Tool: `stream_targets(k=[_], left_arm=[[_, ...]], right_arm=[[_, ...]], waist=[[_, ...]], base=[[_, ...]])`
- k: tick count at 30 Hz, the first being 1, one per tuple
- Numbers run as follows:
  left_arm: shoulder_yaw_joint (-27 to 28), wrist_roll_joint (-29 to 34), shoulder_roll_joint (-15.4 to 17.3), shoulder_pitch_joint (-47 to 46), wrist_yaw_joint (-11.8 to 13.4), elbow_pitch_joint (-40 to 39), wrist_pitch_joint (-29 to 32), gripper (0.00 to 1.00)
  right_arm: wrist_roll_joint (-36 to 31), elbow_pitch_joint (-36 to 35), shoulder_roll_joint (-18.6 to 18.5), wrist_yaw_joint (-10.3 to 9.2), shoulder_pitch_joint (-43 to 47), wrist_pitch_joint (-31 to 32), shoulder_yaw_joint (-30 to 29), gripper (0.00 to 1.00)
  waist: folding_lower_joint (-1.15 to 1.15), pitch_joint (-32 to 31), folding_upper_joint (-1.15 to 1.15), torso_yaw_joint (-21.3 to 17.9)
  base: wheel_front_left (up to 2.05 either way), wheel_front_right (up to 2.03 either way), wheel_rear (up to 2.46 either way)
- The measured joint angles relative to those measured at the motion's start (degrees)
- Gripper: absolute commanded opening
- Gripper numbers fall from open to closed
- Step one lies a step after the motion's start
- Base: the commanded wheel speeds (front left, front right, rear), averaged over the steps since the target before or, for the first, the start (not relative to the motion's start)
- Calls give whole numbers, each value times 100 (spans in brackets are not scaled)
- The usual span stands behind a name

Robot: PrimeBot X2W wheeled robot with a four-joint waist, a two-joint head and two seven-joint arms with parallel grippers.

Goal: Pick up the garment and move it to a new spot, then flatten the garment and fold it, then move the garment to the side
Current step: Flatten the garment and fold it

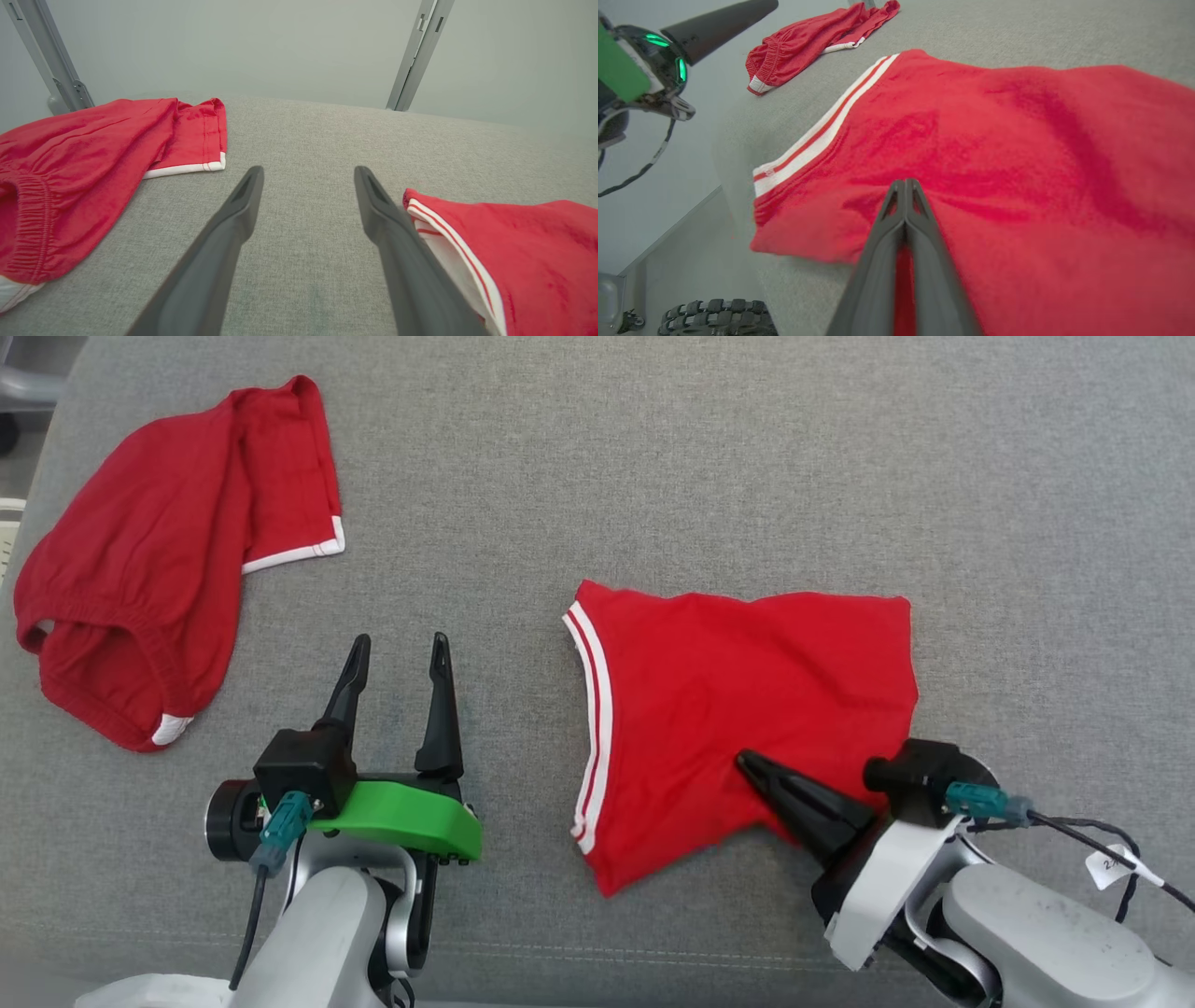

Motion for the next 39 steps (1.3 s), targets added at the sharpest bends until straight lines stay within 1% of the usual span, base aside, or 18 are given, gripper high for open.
stream_targets(k=[1, 3, 7, 9, 11, 12, 13, 14, 15, 16, 17, 23, 28, 31, 33, 39], left_arm=[[8, 0, -8, -1, -3, 12, -1, 100], [32, 1, -8, 1, -12, 20, -1, 100], [60, 1, -3, 8, -19, 37, -2, 100], [75, 1, 11, 13, -21, 52, -2, 100], [88, 1, 23, 16, -21, 46, -2, 100], [104, 8, 35, 19, -19, 33, -2, 100], [120, 23, 59, 20, -13, 24, -3, 100], [134, 25, 77, 23, 0, 4, -3, 100], [159, 25, 96, 30, 10, -13, -3, 100], [170, 25, 119, 48, 19, -34, -4, 100], [181, 26, 145, 72, 37, -55, -4, 100], [225, 52, 294, 140, 92, -168, 13, 100], [207, 58, 391, 255, 109, -242, 133, 100], [178, 58, 431, 277, 113, -260, 162, 100], [133, 88, 464, 347, 132, -267, 196, 100], [69, 111, 490, 592, 199, -313, 258, 100]], right_arm=[[126, -49, -25, 0, 5, 0, 231, 0], [276, -77, -33, -1, 4, 0, 479, 0], [441, -168, -31, 0, 1, 0, 746, 0], [494, -291, -18, 0, 3, 1, 641, 0], [573, -469, 8, 0, 64, 0, 238, 0], [572, -536, 40, 1, 159, 0, -93, 0], [567, -619, 70, -1, 276, 0, -391, 28], [509, -675, 108, -1, 417, 1, -720, 41], [391, -708, 174, -1, 562, 0, -1100, 67], [290, -742, 235, -1, 699, 0, -1416, 96], [180, -782, 297, -1, 841, 0, -1733, 100], [-567, -850, 821, -1, 1466, 0, -3309, 100], [-1490, -789, 1221, -1, 1703, 0, -4412, 100], [-1967, -797, 1414, -1, 1800, 0, -4773, 100], [-2251, -804, 1468, -1, 1895, 0, -4912, 100], [-2550, -801, 1631, -1, 2196, 97, -5102, 100]], waist=[[0, -22, 0, -11], [0, -40, 0, -33], [0, -79, 0, -71], [0, -97, 0, -107], [0, -121, 0, -150], [0, -135, 0, -175], [0, -151, 0, -201], [0, -168, 0, -229], [0, -187, 0, -260], [0, -208, 0, -290], [0, -231, 0, -322], [0, -378, 0, -503], [0, -514, 0, -631], [0, -598, 0, -678], [0, -659, 0, -697], [-1, -853, 0, -723]], base=[[0, 0, 0], [0, 0, 0], [0, 0, 0], [0, 0, 0], [0, 0, 0], [0, 0, 0], [0, 0, 0], [0, 0, 0], [0, 0, 0], [0, 0, 0], [0, 0, 0], [0, 0, 0], [0, 0, 0], [0, 0, 0], [0, 0, 0], [0, 0, 0]])
